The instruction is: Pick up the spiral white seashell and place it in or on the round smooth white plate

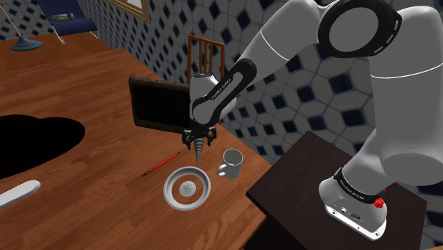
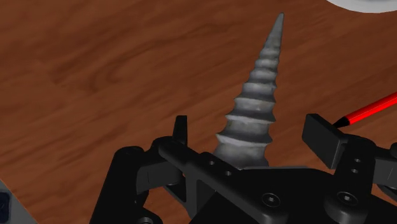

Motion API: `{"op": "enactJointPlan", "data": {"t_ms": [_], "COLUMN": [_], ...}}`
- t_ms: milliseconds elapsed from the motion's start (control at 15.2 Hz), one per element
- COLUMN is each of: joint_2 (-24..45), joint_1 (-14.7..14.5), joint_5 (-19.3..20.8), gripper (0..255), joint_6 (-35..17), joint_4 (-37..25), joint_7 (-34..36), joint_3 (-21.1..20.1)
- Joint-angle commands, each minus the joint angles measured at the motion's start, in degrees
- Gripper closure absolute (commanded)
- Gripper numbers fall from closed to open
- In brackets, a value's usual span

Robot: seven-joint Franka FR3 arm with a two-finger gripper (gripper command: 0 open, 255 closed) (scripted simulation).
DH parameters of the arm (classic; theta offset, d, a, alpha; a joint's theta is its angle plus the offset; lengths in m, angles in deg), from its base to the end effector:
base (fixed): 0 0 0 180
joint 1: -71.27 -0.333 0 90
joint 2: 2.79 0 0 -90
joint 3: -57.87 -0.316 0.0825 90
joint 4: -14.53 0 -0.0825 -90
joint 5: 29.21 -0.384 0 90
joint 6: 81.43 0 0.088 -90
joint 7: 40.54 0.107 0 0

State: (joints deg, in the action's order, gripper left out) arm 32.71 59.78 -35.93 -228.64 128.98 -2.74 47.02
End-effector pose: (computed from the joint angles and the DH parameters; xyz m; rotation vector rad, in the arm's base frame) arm 0.5548 0.2258 0.1461 -2.9477 0.6011 0.1842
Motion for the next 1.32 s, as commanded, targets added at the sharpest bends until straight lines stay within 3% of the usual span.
{"op": "enactJointPlan", "data": {"t_ms": [0, 330, 396, 1254], "joint_2": [0.13, 0.12, 0.12, -2.57], "joint_1": [-0.05, -0.05, -0.05, 0.17], "joint_5": [0.01, 0.01, 0.01, -0.19], "gripper": [0, 0, 255, 255], "joint_6": [-0.14, -0.13, -0.13, 1.89], "joint_4": [-0.02, -0.02, -0.02, 0.62], "joint_7": [0.04, 0.03, 0.03, 0.25], "joint_3": [0.00, 0.00, 0.00, -0.23]}}
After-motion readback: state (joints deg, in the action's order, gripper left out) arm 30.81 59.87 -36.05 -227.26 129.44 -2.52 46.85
